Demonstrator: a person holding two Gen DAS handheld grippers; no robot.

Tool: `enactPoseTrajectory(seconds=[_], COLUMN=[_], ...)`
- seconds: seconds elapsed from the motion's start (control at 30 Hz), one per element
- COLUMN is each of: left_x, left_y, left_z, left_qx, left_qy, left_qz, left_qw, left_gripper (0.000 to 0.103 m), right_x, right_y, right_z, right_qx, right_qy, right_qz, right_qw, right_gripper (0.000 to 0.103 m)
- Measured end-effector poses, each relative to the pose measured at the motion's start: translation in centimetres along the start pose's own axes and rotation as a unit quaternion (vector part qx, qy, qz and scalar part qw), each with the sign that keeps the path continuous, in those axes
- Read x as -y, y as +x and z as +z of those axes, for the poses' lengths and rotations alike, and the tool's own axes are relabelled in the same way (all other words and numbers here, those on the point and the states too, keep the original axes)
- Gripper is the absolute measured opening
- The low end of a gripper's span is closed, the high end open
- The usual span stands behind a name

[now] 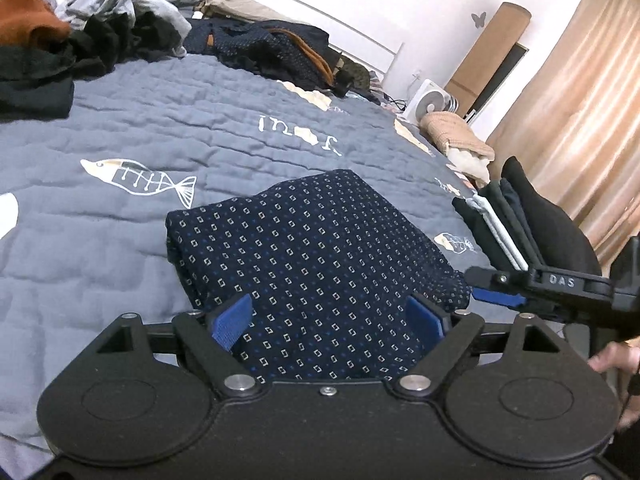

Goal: Fold clothes

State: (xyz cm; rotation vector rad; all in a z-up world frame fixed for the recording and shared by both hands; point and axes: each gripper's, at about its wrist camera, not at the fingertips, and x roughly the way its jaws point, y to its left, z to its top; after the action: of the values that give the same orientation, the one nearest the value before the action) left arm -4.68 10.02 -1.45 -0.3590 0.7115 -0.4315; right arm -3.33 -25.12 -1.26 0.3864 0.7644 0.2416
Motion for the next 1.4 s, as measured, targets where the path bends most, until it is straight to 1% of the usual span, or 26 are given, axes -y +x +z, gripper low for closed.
enactPoseTrajectory(seconds=[0.17, 0.37, 0.57, 0.73, 0.83, 0.93, 1.0, 1.13, 1.23, 1.4], left_x=[0.3, 0.3, 0.7, 0.7, 0.6, 0.4, 0.4, 0.4, 0.6, 0.8], left_y=[-0.3, -0.8, -1.6, -2.0, -2.1, -2.1, -2.1, -1.9, -1.8, -1.4], left_z=[0.2, 0.3, 0.2, 0.2, 0.2, 0.2, 0.2, 0.3, 0.4, 0.6], left_qx=[0.006, 0.015, 0.031, 0.038, 0.041, 0.043, 0.044, 0.044, 0.045, 0.046], left_qy=[-0.001, -0.006, 0.003, -0.003, -0.007, -0.012, -0.014, -0.016, -0.018, -0.022], left_qz=[-0.002, -0.003, -0.001, -0.002, 0.001, 0.003, 0.004, 0.004, 0.003, -0.001], left_qw=[1.0000, 0.9999, 0.9995, 0.9993, 0.9991, 0.9990, 0.9989, 0.9989, 0.9988, 0.9987], left_gripper=[0.084, 0.085, 0.086, 0.086, 0.086, 0.086, 0.086, 0.086, 0.087, 0.087], right_x=[-0.5, -0.3, 0.4, 1.1, 2.0, 3.5, 4.5, 6.5, 7.9, 9.7], right_y=[-1.1, -1.9, -2.1, -2.3, -2.4, -2.2, -2.0, -1.5, -1.0, 0.0], right_z=[-1.0, -1.9, -3.0, -3.6, -3.9, -4.1, -4.4, -5.0, -5.3, -6.1], right_qx=[0.001, 0.003, 0.004, 0.005, 0.008, 0.001, -0.004, -0.006, -0.003, 0.002], right_qy=[-0.005, 0.002, 0.025, 0.036, 0.060, 0.108, 0.142, 0.211, 0.252, 0.283], right_qz=[-0.012, -0.015, -0.016, -0.011, -0.002, 0.018, 0.038, 0.079, 0.090, 0.084], right_qw=[1.000, 1.000, 1.000, 0.999, 0.998, 0.994, 0.989, 0.974, 0.963, 0.955], right_gripper=[0.050, 0.051, 0.052, 0.053, 0.054, 0.054, 0.054, 0.055, 0.056, 0.061])
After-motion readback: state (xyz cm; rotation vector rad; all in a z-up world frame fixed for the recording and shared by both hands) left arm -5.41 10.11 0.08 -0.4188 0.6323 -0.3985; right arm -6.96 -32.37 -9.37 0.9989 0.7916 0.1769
